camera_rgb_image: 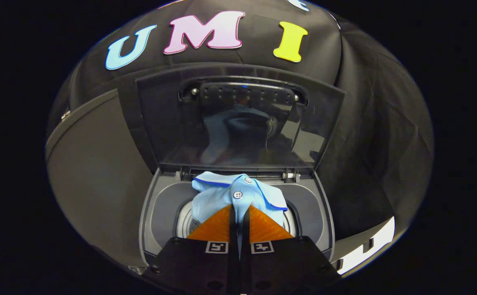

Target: Put the clothes into the washing machine and then close the washing machine lid.

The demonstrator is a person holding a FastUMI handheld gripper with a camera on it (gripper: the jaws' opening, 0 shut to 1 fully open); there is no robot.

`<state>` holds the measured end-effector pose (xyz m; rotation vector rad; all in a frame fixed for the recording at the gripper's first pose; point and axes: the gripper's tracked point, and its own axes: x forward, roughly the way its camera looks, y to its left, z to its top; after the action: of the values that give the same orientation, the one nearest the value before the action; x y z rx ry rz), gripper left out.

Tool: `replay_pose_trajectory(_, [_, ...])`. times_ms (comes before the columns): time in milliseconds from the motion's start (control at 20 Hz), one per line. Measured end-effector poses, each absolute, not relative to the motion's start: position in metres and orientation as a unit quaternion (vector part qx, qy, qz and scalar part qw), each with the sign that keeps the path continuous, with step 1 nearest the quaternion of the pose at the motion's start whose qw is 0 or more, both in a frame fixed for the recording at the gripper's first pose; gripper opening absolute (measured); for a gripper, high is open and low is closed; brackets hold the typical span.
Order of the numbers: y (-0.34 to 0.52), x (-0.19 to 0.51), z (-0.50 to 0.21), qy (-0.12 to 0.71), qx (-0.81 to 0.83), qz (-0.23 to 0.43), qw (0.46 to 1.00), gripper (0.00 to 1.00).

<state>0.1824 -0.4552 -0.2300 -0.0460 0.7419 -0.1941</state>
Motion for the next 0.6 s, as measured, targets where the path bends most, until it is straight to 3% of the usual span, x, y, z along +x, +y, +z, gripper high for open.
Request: replay_pose_trajectory(600, [-0.440, 0.175, -0.335, 0.485, 0.033, -0.066, 0.871, 0.06])
